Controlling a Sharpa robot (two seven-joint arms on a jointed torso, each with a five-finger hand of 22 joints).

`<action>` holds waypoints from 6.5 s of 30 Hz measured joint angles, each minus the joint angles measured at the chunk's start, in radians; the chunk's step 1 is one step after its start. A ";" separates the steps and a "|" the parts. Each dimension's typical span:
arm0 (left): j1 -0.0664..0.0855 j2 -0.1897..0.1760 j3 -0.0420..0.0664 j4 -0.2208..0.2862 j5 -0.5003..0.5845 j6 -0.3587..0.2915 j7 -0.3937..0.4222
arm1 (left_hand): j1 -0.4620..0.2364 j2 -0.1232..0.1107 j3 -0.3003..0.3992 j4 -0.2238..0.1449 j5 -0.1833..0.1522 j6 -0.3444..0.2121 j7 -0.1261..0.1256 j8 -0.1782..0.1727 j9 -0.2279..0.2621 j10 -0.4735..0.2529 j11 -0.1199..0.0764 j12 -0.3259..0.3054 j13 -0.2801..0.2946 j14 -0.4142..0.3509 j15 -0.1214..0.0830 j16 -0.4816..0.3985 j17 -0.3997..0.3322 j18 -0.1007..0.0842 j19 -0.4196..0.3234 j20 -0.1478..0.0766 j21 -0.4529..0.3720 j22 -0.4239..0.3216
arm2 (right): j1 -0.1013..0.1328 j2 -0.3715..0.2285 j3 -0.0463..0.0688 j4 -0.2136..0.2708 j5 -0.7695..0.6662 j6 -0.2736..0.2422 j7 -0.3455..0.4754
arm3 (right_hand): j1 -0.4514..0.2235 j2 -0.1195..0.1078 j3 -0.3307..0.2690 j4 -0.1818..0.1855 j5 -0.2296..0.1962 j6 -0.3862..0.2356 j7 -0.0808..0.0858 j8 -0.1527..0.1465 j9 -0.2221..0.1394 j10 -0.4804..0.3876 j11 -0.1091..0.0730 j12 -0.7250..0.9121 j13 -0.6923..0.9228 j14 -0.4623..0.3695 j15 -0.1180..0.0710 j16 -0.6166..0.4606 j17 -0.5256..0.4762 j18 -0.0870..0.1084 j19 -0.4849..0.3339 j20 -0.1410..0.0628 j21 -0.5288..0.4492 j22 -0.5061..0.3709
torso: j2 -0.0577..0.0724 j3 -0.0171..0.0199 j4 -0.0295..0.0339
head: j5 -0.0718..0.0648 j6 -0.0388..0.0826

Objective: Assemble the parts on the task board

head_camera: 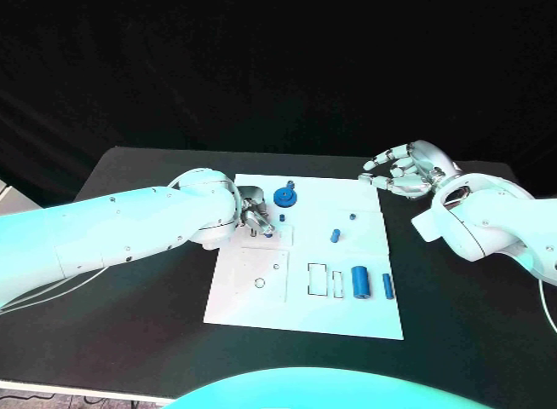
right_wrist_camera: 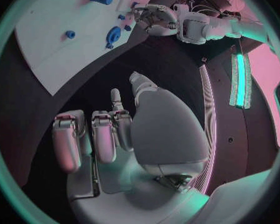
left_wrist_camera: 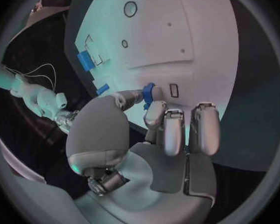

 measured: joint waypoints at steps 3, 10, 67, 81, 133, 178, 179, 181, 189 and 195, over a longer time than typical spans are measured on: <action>-0.001 -0.002 0.000 0.004 -0.003 -0.008 0.000 | 0.000 0.000 0.000 0.000 0.000 0.000 0.000 0.000 0.000 0.000 0.000 0.000 0.000 0.000 0.000 0.000 0.000 0.000 0.000 0.000 0.000 0.000 | 0.000 0.000 0.000 0.000 0.000 0.000 0.000 | 0.000 0.000 0.000 0.000 0.000 0.000 0.000 0.000 0.000 0.000 0.000 0.000 0.000 0.000 0.000 0.000 0.000 0.000 0.000 0.000 0.000 0.000 | 0.000 -0.0001 0.0000 | 0.000 -0.001; -0.002 -0.008 0.001 0.012 -0.007 -0.030 0.000 | 0.000 0.000 0.000 0.000 0.000 0.000 0.000 0.000 0.000 0.000 0.000 0.000 0.000 0.000 0.000 0.000 0.000 0.000 0.004 -0.004 0.000 0.000 | 0.000 0.000 0.000 -0.001 0.000 0.001 0.000 | 0.000 0.000 0.000 0.000 0.000 0.000 0.000 0.000 0.000 0.000 0.000 0.000 0.000 0.000 0.000 0.000 0.001 0.000 0.000 0.000 0.000 0.000 | 0.000 -0.0002 0.0000 | 0.000 -0.003; -0.023 -0.009 0.003 0.022 -0.076 -0.033 0.001 | 0.001 0.009 0.000 0.000 0.000 0.003 -0.003 0.000 0.013 0.002 -0.002 -0.005 -0.011 -0.004 -0.003 0.000 0.000 0.000 0.004 -0.004 0.000 0.000 | -0.009 0.001 0.000 -0.008 0.002 0.011 -0.001 | 0.000 0.000 0.000 0.000 0.000 0.000 0.000 0.000 -0.001 0.000 0.000 0.000 0.000 0.000 0.000 0.000 0.000 0.000 0.000 0.000 0.000 0.000 | 0.000 0.0000 0.0001 | -0.005 -0.014; -0.022 -0.008 0.005 0.016 -0.063 -0.021 0.002 | -0.008 0.019 0.000 0.000 0.000 0.006 -0.005 0.000 0.014 0.002 -0.001 -0.005 -0.008 -0.004 -0.003 0.000 0.000 0.000 0.004 -0.004 0.000 0.000 | -0.009 0.000 0.000 -0.008 0.002 0.011 -0.001 | -0.003 0.003 0.000 0.000 0.000 0.000 0.000 0.000 -0.002 0.000 0.000 0.000 0.001 0.000 0.000 0.000 0.000 0.000 0.000 0.000 0.000 0.000 | 0.000 0.0015 -0.0008 | -0.006 -0.017; -0.021 0.015 0.005 -0.036 -0.025 -0.003 -0.003 | -0.150 -0.013 -0.051 0.014 -0.008 0.064 -0.056 -0.002 0.021 -0.004 -0.008 -0.008 -0.001 0.000 -0.007 0.000 0.000 0.000 0.000 -0.007 -0.004 0.000 | -0.009 -0.006 0.000 -0.002 0.002 0.011 -0.002 | -0.014 0.006 0.000 0.000 0.000 0.000 0.000 0.000 -0.004 0.000 0.000 0.000 0.000 0.000 0.000 0.000 0.000 0.000 0.000 0.000 0.000 0.000 | 0.000 0.0015 -0.0010 | -0.012 -0.015; -0.025 -0.001 0.018 -0.035 -0.025 0.006 -0.004 | -0.163 -0.003 -0.380 0.079 -0.037 0.073 -0.055 -0.018 0.020 -0.004 -0.008 -0.008 0.007 0.000 -0.007 0.000 0.001 0.000 0.000 -0.007 -0.008 0.000 | -0.009 -0.011 0.000 -0.003 0.002 0.010 -0.003 | -0.090 0.006 -0.018 0.007 0.000 0.000 0.000 0.000 -0.009 0.000 0.000 0.000 0.000 0.000 0.000 0.000 0.001 0.000 0.000 0.000 0.000 0.000 | 0.000 0.0010 -0.0007 | -0.013 -0.015; -0.025 -0.003 0.020 -0.034 -0.025 0.006 -0.005 | -0.163 -0.003 -0.380 0.079 -0.037 0.073 -0.055 -0.019 0.020 -0.004 -0.008 -0.008 0.007 0.000 -0.007 0.000 0.001 0.000 0.000 -0.007 -0.008 0.000 | -0.009 -0.011 0.000 -0.003 0.002 0.010 -0.003 | -0.090 0.006 -0.018 0.007 0.000 0.000 0.000 0.000 -0.009 0.000 0.000 0.000 0.000 0.000 0.000 0.000 0.001 0.000 0.000 0.000 0.000 0.000 | 0.000 0.0010 -0.0007 | -0.013 -0.015; -0.025 -0.007 0.026 -0.031 -0.025 0.006 -0.007 | -0.163 -0.003 -0.380 0.079 -0.037 0.073 -0.055 -0.019 0.020 -0.004 -0.008 -0.008 0.007 0.000 -0.007 0.000 0.001 0.000 0.000 -0.007 -0.008 0.000 | -0.009 -0.011 0.000 -0.004 0.002 0.010 -0.003 | -0.094 0.008 -0.020 0.005 0.000 0.000 0.000 0.000 -0.010 0.000 0.000 -0.002 0.000 0.000 0.000 0.000 0.001 0.000 0.000 0.000 0.000 0.000 | 0.000 0.0009 -0.0007 | -0.013 -0.015; -0.023 -0.018 0.048 -0.014 -0.022 0.011 -0.010 | -0.163 -0.003 -0.382 0.076 -0.037 0.073 -0.055 -0.019 0.020 -0.004 -0.008 -0.008 0.010 0.000 -0.007 0.000 0.001 0.000 0.000 -0.007 -0.008 0.001 | -0.009 -0.012 0.000 -0.005 0.002 0.010 -0.003 | -0.101 0.008 -0.021 0.004 0.000 0.000 0.000 0.000 -0.010 0.000 0.000 -0.004 0.000 0.000 0.000 0.000 0.001 0.000 0.000 0.000 0.000 0.000 | -0.001 0.0009 -0.0002 | -0.013 -0.013; -0.018 -0.022 0.060 -0.006 -0.001 0.011 -0.009 | -0.153 0.000 -0.405 0.076 -0.037 0.072 -0.055 -0.019 0.020 -0.004 -0.008 -0.008 0.010 0.000 -0.007 0.000 0.001 0.000 0.000 -0.007 -0.008 0.001 | -0.010 -0.012 0.000 -0.006 0.002 0.010 -0.003 | -0.101 0.008 -0.021 0.004 0.000 0.000 0.000 0.000 -0.010 0.000 0.000 -0.004 0.000 0.000 0.000 0.000 0.001 0.000 0.000 0.000 0.000 0.000 | -0.001 0.0004 -0.0002 | -0.012 -0.012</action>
